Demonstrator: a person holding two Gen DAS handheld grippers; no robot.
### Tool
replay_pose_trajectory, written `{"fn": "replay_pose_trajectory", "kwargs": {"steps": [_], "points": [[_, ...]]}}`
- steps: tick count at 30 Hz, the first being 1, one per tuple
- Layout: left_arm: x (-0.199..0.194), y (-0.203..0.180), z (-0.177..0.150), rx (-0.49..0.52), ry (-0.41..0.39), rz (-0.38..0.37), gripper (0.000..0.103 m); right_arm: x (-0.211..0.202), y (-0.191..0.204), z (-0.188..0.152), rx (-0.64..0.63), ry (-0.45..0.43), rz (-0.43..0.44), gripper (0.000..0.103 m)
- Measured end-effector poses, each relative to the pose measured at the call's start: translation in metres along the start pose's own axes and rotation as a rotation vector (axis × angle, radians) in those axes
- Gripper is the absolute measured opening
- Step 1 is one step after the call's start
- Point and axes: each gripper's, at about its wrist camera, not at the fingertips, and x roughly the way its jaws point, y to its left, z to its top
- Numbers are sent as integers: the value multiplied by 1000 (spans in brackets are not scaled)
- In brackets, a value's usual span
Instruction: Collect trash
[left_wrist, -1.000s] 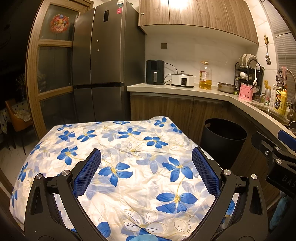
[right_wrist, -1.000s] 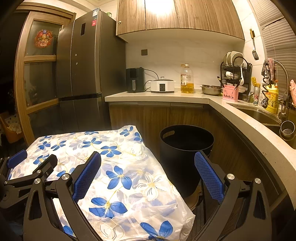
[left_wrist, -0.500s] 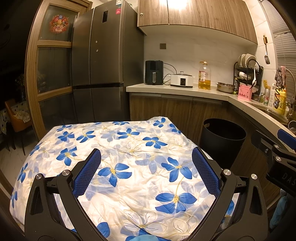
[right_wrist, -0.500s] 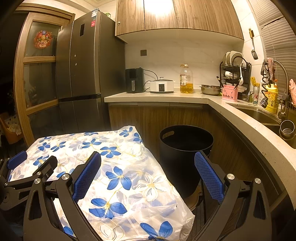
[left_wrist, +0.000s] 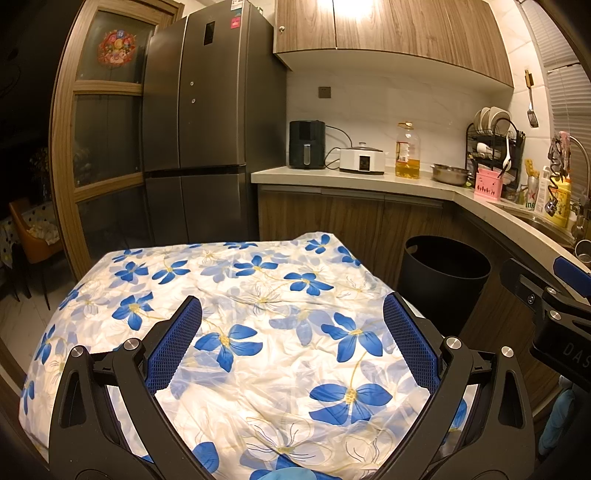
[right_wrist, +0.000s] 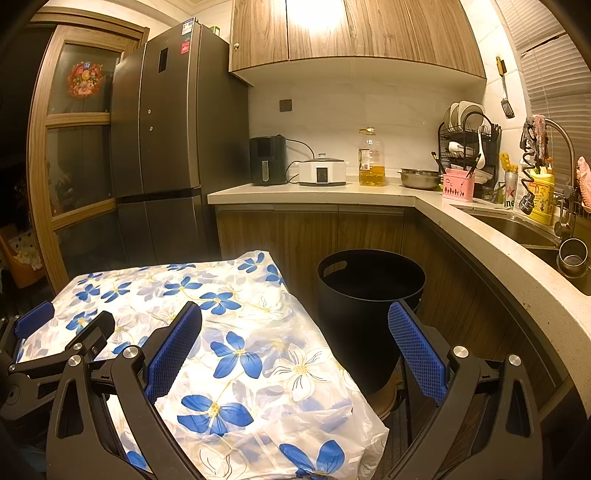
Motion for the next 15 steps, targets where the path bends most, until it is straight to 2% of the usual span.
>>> {"fn": "replay_pose_trajectory", "kwargs": {"steps": [15], "points": [[0,-1,0,0,1,0,97,-1,1,1,3,1,-3,97]]}}
